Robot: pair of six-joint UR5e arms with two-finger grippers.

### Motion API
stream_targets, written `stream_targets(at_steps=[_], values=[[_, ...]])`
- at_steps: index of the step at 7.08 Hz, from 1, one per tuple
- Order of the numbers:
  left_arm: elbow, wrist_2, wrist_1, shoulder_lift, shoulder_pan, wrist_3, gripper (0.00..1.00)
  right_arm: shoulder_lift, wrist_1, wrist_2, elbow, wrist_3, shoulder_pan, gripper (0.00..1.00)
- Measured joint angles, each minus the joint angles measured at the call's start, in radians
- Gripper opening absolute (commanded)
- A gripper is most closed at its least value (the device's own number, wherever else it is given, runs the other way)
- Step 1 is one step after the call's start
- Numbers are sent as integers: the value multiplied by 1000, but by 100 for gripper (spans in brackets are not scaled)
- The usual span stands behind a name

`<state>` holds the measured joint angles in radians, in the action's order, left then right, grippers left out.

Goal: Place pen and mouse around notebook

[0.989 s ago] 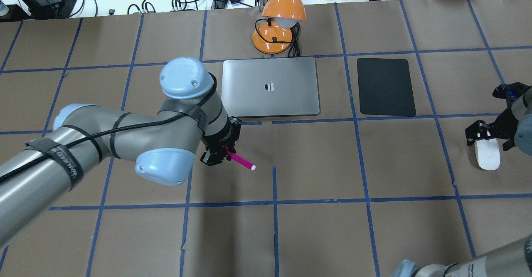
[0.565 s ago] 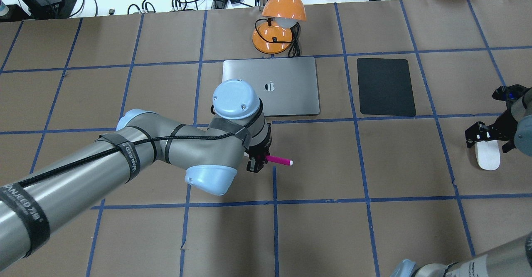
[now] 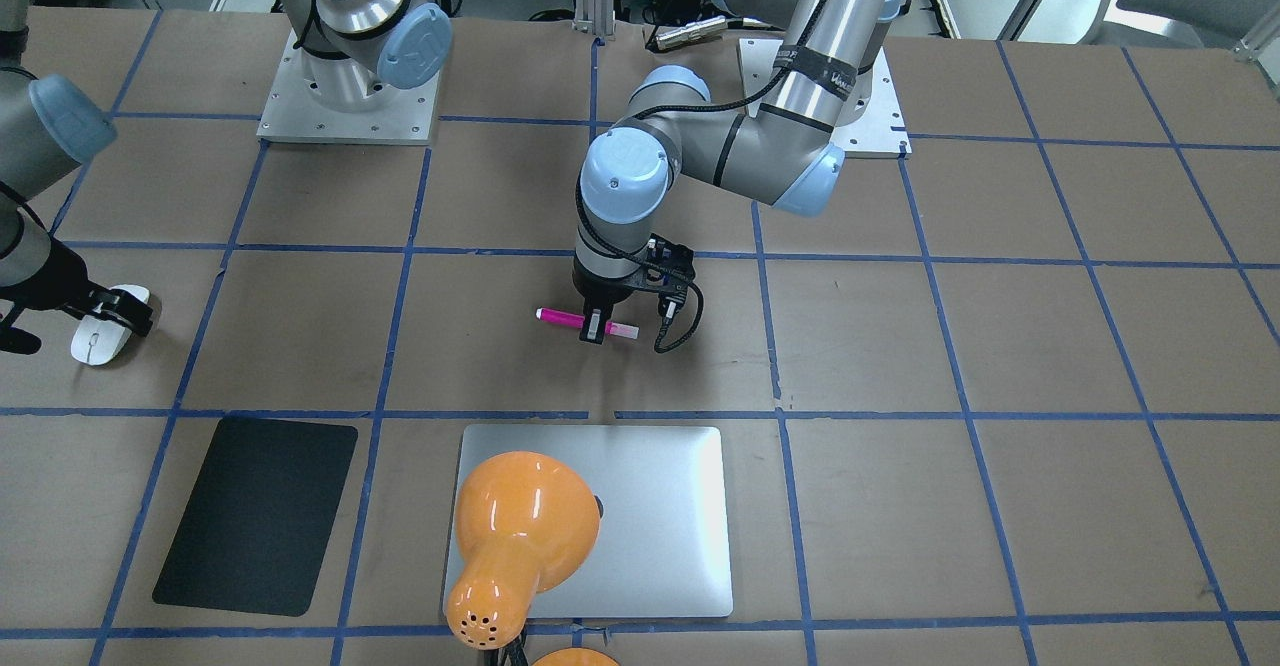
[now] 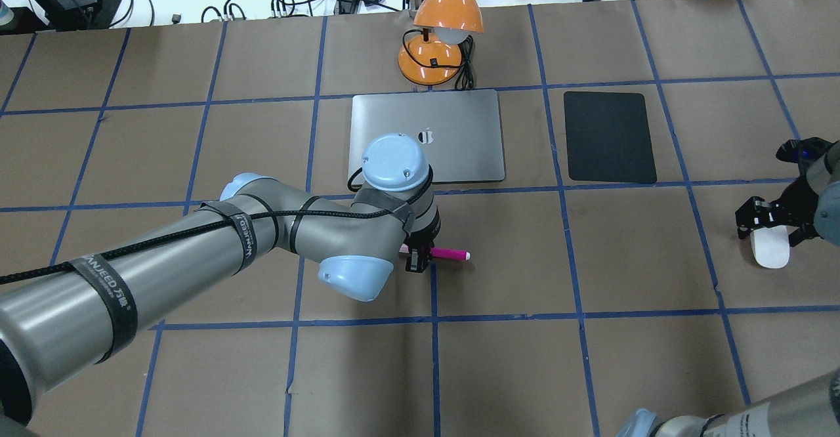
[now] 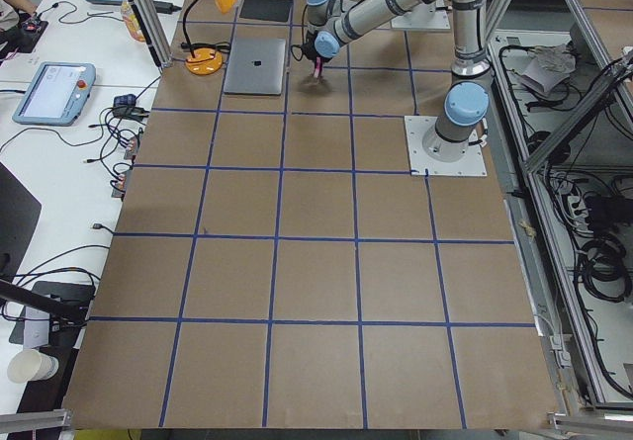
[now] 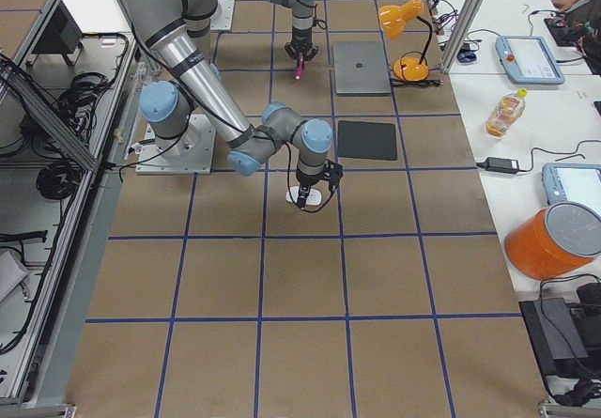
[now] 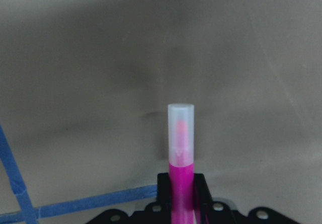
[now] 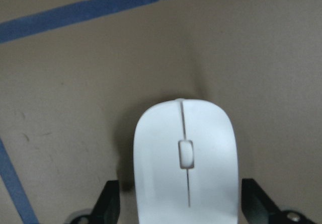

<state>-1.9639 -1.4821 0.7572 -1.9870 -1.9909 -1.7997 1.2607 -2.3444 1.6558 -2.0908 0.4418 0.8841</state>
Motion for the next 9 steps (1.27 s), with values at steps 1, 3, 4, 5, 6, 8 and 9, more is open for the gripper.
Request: stream_targets(at_steps=[1,3,4,5,6,8,9], values=[[1,5,-2,-7,0,-2,100,0,1,16,0,0,0,69],[12,9,-3,13,4,49,100,0,4,28,0,1,0,62],[27,18,2,40,9,145,100,1,5,30,1,0,-1,59],[50,38,27,74,25,281,100,4,7,31,3,0,0,60],[81,58,96,114,58,465,100,7,9,32,6,0,-1,60],[159,66,337,206,127,851,100,21,9,32,17,-2,2,61],[199,57,459,249,163,1029,100,33,8,25,20,-6,7,60]])
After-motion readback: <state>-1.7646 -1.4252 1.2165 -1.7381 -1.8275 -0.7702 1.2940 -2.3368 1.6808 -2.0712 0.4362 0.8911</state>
